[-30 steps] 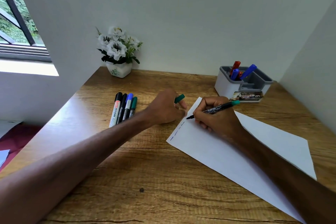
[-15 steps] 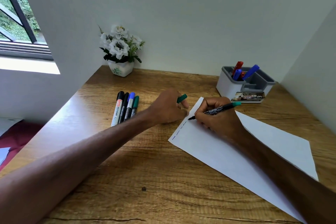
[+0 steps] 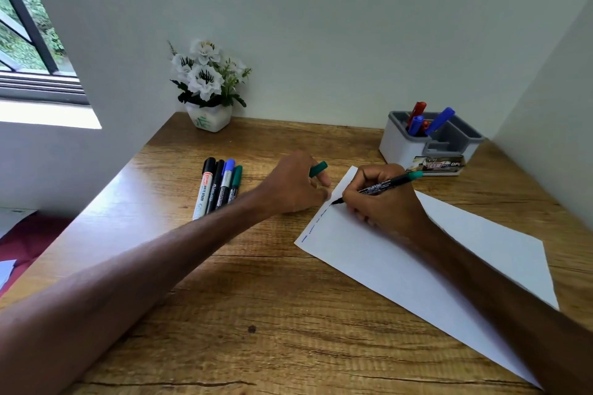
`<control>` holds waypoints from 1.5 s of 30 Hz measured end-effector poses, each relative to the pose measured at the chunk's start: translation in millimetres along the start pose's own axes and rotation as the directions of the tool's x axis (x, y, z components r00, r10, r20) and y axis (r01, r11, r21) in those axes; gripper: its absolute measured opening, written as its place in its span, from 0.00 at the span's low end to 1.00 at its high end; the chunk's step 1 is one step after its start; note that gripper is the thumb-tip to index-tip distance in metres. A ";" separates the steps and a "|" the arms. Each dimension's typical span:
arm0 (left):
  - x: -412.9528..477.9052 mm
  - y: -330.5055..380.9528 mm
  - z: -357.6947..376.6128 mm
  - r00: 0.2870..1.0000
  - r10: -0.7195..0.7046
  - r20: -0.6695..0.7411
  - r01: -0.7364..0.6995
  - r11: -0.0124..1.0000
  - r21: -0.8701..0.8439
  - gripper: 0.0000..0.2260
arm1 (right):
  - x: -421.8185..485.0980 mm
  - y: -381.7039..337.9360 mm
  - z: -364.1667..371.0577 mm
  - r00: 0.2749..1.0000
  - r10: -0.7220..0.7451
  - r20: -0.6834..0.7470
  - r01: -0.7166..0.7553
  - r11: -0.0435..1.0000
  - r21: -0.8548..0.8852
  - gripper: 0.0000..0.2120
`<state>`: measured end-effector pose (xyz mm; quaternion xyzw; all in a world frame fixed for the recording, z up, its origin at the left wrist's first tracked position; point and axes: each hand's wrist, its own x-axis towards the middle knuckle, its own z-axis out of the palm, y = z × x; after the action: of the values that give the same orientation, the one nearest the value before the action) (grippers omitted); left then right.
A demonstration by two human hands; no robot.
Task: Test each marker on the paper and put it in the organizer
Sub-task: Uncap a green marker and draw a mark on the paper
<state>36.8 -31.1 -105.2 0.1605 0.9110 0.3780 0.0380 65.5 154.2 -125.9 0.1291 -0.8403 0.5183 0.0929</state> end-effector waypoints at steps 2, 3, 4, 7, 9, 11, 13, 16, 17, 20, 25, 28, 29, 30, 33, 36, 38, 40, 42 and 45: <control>-0.5 0.3 -0.5 1.000 0.004 0.005 -0.004 1.000 0.008 0.07 | 0.7 0.6 -0.5 1.000 0.013 0.001 -0.013 1.000 0.017 0.07; -0.4 0.2 -0.5 1.000 0.007 0.006 -0.007 1.000 0.010 0.07 | 0.8 0.9 -0.4 1.000 0.015 0.000 -0.015 1.000 0.016 0.07; -0.4 0.2 -0.5 1.000 0.009 0.007 -0.009 1.000 0.008 0.07 | 0.9 0.9 -0.5 1.000 0.017 -0.002 -0.017 1.000 0.014 0.08; -0.8 0.0 -1.1 1.000 0.013 0.002 -0.013 1.000 0.007 0.07 | 1.1 -0.1 -0.4 1.000 0.025 -0.013 -0.025 0.999 0.020 0.09; -0.9 -0.5 -1.1 1.000 0.022 -0.001 -0.022 1.000 0.013 0.07 | 1.0 -1.0 0.0 0.999 0.028 -0.019 -0.027 1.000 0.015 0.10; -1.3 0.0 -1.3 1.000 0.029 0.003 -0.029 0.999 0.015 0.07 | 1.3 -1.8 0.6 0.999 0.033 -0.029 -0.032 0.999 0.021 0.10; -1.3 -0.1 -1.3 0.999 0.033 0.002 -0.033 0.999 0.021 0.07 | 1.8 -1.2 1.5 0.998 0.040 -0.038 -0.038 0.999 0.035 0.09; -1.4 0.0 -1.4 0.999 0.041 0.001 -0.041 0.999 0.028 0.07 | 2.6 0.1 1.6 0.998 0.043 -0.046 -0.041 0.998 0.052 0.08; -1.1 0.1 -1.5 0.999 0.041 0.001 -0.041 0.999 0.029 0.07 | 3.0 1.2 1.4 0.998 0.046 -0.046 -0.043 0.997 0.057 0.08; -0.6 -0.1 -0.9 0.999 0.035 0.001 -0.035 0.999 0.030 0.07 | 4.0 2.7 1.3 0.998 0.046 -0.042 -0.043 0.997 0.068 0.08; 0.4 -1.1 -0.2 0.999 0.047 -0.008 -0.047 0.998 0.040 0.07 | 4.7 4.6 1.9 0.997 0.052 -0.050 -0.048 0.995 0.089 0.09; 1.4 -2.1 0.0 0.999 0.045 -0.005 -0.045 0.999 0.030 0.06 | 5.7 4.6 1.6 0.992 0.099 -0.072 -0.088 0.986 0.145 0.07; 1.8 -2.6 0.2 0.999 0.046 -0.001 -0.046 0.999 0.025 0.06 | 6.3 5.0 0.2 0.986 0.129 -0.103 -0.106 0.973 0.203 0.06; 1.9 -2.9 0.3 0.999 0.050 0.002 -0.050 0.998 0.023 0.05 | 6.9 5.3 -2.3 0.976 0.162 -0.144 -0.118 0.954 0.274 0.06; 2.7 -5.6 -0.1 0.997 0.073 -0.006 -0.073 0.997 -0.005 0.03 | 7.9 3.9 -10.4 0.956 0.221 -0.196 -0.121 0.899 0.421 0.04; 3.4 -9.2 -0.2 0.996 0.082 -0.044 -0.084 0.995 -0.056 0.03 | 7.3 0.1 -13.6 0.968 0.202 -0.149 -0.104 0.863 0.494 0.05; 3.5 -11.0 0.0 0.993 0.089 -0.079 -0.095 0.992 -0.081 0.03 | 6.0 -5.4 -13.4 0.983 0.148 -0.109 -0.068 0.844 0.533 0.09; 2.5 -10.8 -0.3 0.988 0.116 -0.101 -0.125 0.988 -0.086 0.04 | 4.0 -11.1 -12.6 0.995 0.076 -0.067 -0.025 0.823 0.568 0.13; 1.8 -10.4 -0.1 0.983 0.145 -0.109 -0.153 0.986 -0.073 0.05 | 2.9 -14.2 -11.5 0.999 0.024 -0.043 0.005 0.820 0.572 0.14; 1.3 -9.8 0.8 0.972 0.196 -0.126 -0.203 0.978 -0.046 0.09 | 2.9 -13.3 -9.3 0.999 -0.009 -0.041 0.029 0.859 0.511 0.10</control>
<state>33.2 -36.7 -112.6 0.2267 0.8795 0.4153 -0.0509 67.1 156.4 -109.7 0.1477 -0.6697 0.7238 0.0760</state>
